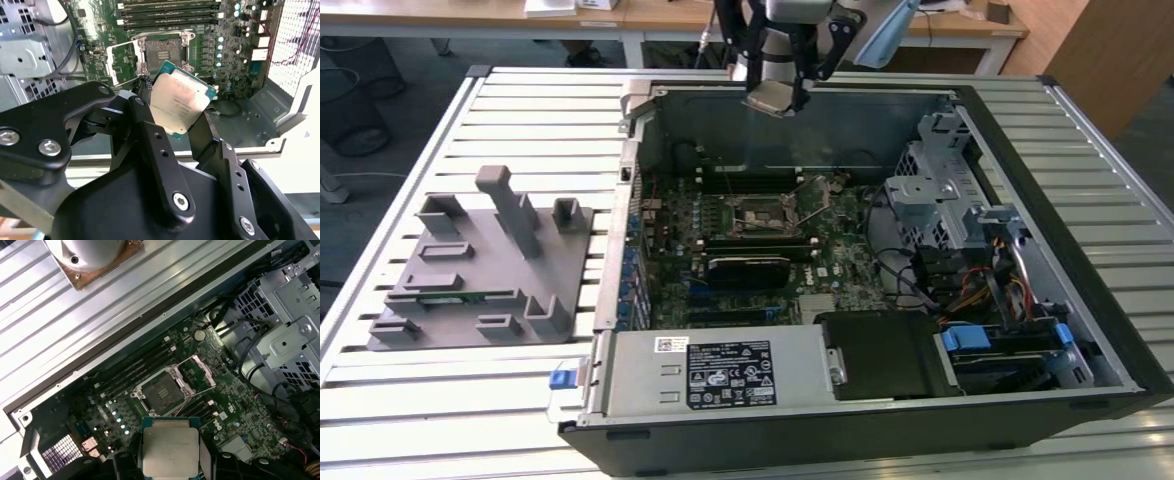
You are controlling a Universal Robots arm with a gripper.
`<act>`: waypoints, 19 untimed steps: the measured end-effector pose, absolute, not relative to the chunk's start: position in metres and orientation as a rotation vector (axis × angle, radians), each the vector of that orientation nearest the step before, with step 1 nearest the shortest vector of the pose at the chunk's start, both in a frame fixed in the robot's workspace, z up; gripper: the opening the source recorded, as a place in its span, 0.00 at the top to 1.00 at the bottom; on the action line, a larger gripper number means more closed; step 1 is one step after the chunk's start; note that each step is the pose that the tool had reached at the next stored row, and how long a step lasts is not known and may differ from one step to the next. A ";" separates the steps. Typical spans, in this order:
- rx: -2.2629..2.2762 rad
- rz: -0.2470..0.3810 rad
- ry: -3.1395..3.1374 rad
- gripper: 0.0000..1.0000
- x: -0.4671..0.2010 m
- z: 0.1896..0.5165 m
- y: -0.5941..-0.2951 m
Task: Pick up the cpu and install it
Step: 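Place the cpu into insertion slot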
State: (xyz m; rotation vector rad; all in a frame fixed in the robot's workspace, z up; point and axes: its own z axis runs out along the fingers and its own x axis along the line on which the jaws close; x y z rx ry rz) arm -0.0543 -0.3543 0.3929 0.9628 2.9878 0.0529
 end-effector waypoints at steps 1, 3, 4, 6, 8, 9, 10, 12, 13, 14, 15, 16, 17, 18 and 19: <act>0.985 0.053 2.980 0.46 -0.054 0.393 -0.354; 1.028 0.053 2.965 0.46 -0.054 0.392 -0.354; 1.049 0.053 2.957 0.46 -0.054 0.392 -0.354; 1.091 0.053 2.941 0.46 -0.054 0.392 -0.354; 1.138 0.053 2.923 0.46 -0.054 0.392 -0.354; 1.162 0.053 2.913 0.46 -0.054 0.392 -0.354; 1.183 0.053 2.904 0.46 -0.054 0.391 -0.354; 1.218 0.052 2.890 0.46 -0.054 0.391 -0.353; 1.231 0.052 2.884 0.46 -0.054 0.391 -0.353; 1.234 0.052 2.883 0.46 -0.054 0.391 -0.351; 1.236 0.052 2.882 0.46 -0.054 0.391 -0.349; 1.242 0.052 2.879 0.46 -0.055 0.391 -0.348; 1.247 0.053 2.877 0.46 -0.055 0.391 -0.347; 1.251 0.052 2.875 0.46 -0.055 0.391 -0.347; 1.256 0.052 2.873 0.46 -0.054 0.391 -0.346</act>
